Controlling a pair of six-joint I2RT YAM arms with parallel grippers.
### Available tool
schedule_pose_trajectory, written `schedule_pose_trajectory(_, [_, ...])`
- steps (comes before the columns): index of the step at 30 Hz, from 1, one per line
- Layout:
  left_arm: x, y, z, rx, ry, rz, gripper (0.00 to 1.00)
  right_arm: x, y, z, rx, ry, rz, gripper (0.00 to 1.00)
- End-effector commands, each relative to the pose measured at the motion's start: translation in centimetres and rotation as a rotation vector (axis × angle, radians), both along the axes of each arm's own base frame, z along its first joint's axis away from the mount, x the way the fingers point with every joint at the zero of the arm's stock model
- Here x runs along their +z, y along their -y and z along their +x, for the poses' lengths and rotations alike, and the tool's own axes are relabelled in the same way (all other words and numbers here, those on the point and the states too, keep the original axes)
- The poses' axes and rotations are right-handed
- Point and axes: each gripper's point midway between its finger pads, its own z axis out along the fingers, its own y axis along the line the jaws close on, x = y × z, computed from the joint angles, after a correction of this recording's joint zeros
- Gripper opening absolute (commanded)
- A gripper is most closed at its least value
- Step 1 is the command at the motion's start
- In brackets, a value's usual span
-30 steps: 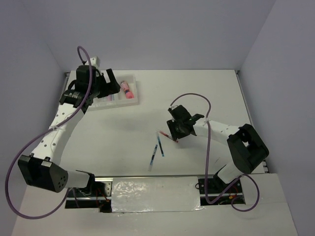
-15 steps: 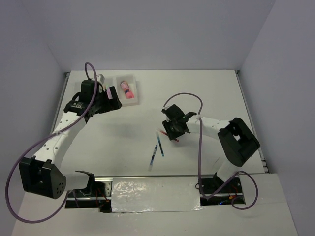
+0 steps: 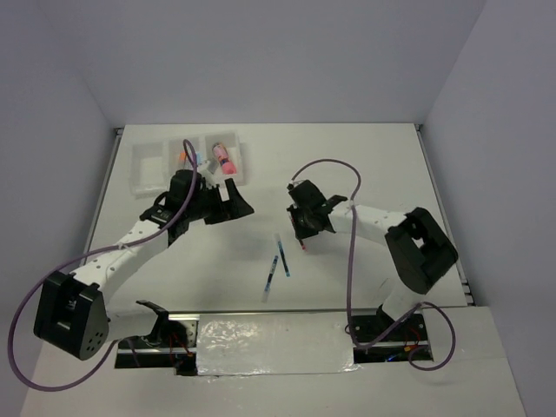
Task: Sort the stationery into containers
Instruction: Pick up the pen from the center of the board, then place the pen in the storage box.
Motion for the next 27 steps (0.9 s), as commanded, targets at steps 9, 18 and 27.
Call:
schedule_pose_trajectory(9, [6.9,8.8,0.1,-0.192,0.144,-0.388,0.98,16.9,-10.5,-5.2,0.348,0.121,0.849,0.02])
schedule_pose_trajectory(18, [7.8,8.5,1.8,-0.153,0.178,-0.332,0.19,19.0,-11.2,-4.8,0.359,0.147,0.897,0.24])
schedule_pose_trajectory(27, [4.1,-14.1,12.3,0.497,0.065,0.579,0.06,13.8,-4.2,-1.0,0.043,0.212,0.634,0.67])
